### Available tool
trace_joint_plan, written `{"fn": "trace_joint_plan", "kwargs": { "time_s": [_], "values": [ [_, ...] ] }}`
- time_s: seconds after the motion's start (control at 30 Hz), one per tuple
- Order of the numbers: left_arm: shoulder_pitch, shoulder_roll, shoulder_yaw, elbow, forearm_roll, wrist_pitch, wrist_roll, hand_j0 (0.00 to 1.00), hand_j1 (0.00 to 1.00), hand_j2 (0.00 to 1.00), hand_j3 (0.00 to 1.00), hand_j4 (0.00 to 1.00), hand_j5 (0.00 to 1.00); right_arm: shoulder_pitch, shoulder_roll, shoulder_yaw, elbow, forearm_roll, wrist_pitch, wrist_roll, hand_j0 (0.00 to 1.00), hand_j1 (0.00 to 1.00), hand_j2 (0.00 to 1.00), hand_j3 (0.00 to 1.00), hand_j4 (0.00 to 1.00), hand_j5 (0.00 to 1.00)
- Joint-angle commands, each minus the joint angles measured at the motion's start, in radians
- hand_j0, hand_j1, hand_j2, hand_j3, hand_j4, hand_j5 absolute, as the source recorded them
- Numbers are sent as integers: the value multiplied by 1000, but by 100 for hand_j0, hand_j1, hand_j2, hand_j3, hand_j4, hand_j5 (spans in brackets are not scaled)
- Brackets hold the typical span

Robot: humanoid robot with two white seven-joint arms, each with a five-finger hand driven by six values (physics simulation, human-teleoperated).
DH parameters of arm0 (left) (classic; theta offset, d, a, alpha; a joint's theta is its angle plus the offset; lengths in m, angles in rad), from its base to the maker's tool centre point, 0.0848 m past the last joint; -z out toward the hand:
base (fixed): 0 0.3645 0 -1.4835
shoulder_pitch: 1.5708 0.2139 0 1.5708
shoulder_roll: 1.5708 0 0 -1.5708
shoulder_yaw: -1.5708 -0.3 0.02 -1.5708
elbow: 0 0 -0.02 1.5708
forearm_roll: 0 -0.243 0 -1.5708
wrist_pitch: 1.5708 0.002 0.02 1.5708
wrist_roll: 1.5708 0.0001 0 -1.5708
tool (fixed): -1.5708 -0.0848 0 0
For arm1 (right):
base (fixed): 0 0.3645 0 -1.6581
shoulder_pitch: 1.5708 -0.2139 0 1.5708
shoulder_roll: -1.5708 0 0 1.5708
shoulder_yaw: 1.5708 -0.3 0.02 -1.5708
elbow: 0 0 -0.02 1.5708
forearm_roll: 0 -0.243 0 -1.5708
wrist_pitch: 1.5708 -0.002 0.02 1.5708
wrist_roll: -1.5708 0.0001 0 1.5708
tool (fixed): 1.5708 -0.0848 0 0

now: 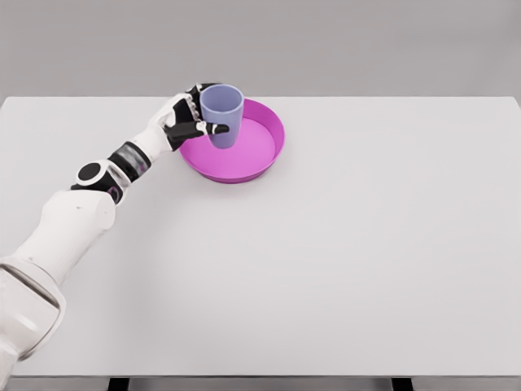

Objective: Flip the cup with left arm and place it on the plate

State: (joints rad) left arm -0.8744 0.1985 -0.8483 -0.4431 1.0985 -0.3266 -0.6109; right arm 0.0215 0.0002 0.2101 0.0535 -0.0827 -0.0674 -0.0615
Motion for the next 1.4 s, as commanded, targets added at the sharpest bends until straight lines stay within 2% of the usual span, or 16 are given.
{"fn": "trace_joint_plan", "kwargs": {
  "time_s": [0.0, 0.23, 0.37, 0.43, 0.47, 0.7, 0.93, 1.37],
  "values": [
    [0, -4, 5, 9, -8, 24, 0, 52, 52, 52, 52, 52, 52, 0, 0, 0, 0, 0, 0, 0, 100, 100, 100, 100, 100, 100],
    [-6, -4, 15, -3, -8, 23, 0, 52, 52, 52, 52, 52, 52, 0, 0, 0, 0, 0, 0, 0, 100, 100, 100, 100, 100, 100],
    [-8, -4, 15, -3, -8, 23, 0, 57, 57, 57, 57, 57, 57, 0, 0, 0, 0, 0, 0, 0, 100, 100, 100, 100, 100, 100],
    [-8, -5, 15, -5, -8, 23, 0, 63, 63, 63, 63, 63, 63, 0, 0, 0, 0, 0, 0, 0, 100, 100, 100, 100, 100, 100],
    [-8, -7, 15, -5, -8, 21, 0, 70, 70, 70, 70, 70, 70, 0, 0, 0, 0, 0, 0, 0, 100, 100, 100, 100, 100, 100],
    [-6, -7, 14, -5, -8, 21, 0, 93, 93, 93, 93, 93, 93, 0, 0, 0, 0, 0, 0, 0, 100, 100, 100, 100, 100, 100],
    [-6, -5, 12, -5, -8, 21, 0, 100, 100, 100, 100, 100, 100, 0, 0, 0, 0, 0, 0, 0, 100, 100, 100, 100, 100, 100],
    [-5, 7, 11, -3, -9, 14, 0, 100, 100, 100, 100, 100, 100, 0, 0, 0, 0, 0, 0, 0, 100, 100, 100, 100, 100, 100]
  ]
}}
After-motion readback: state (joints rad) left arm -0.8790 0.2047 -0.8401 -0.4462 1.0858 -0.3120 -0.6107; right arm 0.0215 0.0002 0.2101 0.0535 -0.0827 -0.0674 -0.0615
